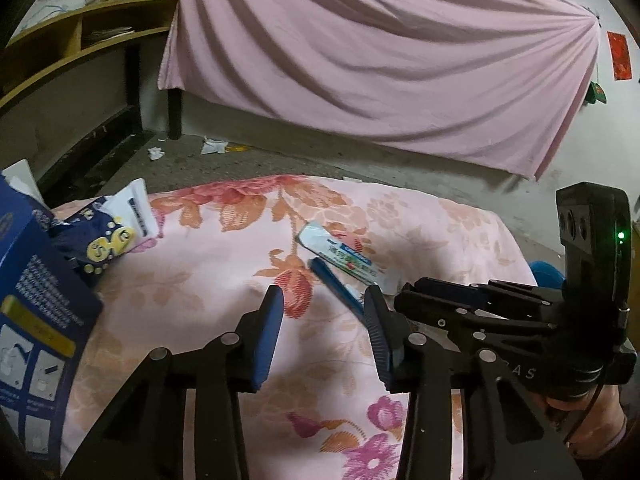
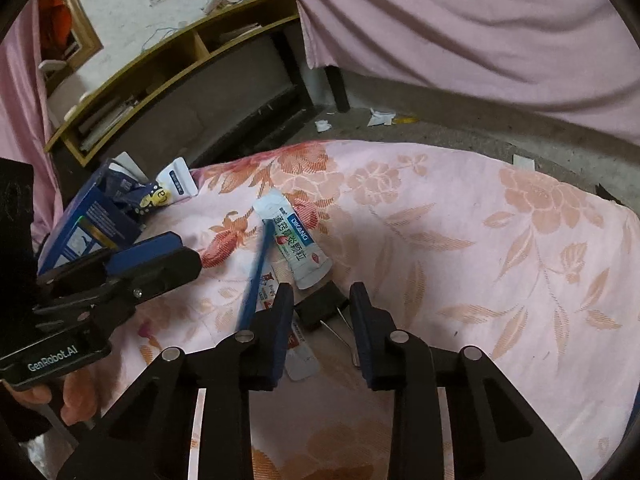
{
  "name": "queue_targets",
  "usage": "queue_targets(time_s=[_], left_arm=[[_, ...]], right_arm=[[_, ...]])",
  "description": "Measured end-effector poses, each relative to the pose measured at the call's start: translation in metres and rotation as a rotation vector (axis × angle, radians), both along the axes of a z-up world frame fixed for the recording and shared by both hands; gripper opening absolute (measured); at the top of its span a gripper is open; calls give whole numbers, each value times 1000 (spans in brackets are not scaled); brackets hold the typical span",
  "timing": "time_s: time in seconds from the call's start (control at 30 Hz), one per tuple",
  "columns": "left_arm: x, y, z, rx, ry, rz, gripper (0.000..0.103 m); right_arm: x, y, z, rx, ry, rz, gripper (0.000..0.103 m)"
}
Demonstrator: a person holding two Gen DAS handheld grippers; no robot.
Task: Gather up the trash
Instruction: 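Grasp the blue toothbrush with the left tool while the right tool grasps the black binder clip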
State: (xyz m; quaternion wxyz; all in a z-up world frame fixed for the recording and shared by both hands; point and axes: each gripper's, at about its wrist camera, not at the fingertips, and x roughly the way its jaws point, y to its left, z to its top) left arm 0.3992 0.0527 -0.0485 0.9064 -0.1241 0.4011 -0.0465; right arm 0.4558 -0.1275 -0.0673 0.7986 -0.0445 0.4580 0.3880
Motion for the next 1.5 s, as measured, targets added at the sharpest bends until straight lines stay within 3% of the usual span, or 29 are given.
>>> queue_targets(time_s=[0.4, 0.53, 0.83, 1.0, 1.27, 1.5], left_arm=[[20, -24, -13, -9, 81, -19, 36], [28, -34, -19, 5, 115, -20, 14], [19, -33, -16, -37, 113, 24, 2], [4, -34, -8, -39, 91, 15, 2], [-20, -55, 15, -18, -33, -19, 2], [-43, -90, 63, 13, -272, -64, 2]], right_arm=[[-5, -32, 9, -51, -83, -104, 27], [-5, -40, 11, -50, -84, -117, 27], [-11, -49, 14, -34, -92, -117, 26], [-15, -58, 17, -9, -90, -125, 26], [-27, -74, 26, 38, -128, -144, 26], [-49, -104, 54, 141, -297, -202, 26]])
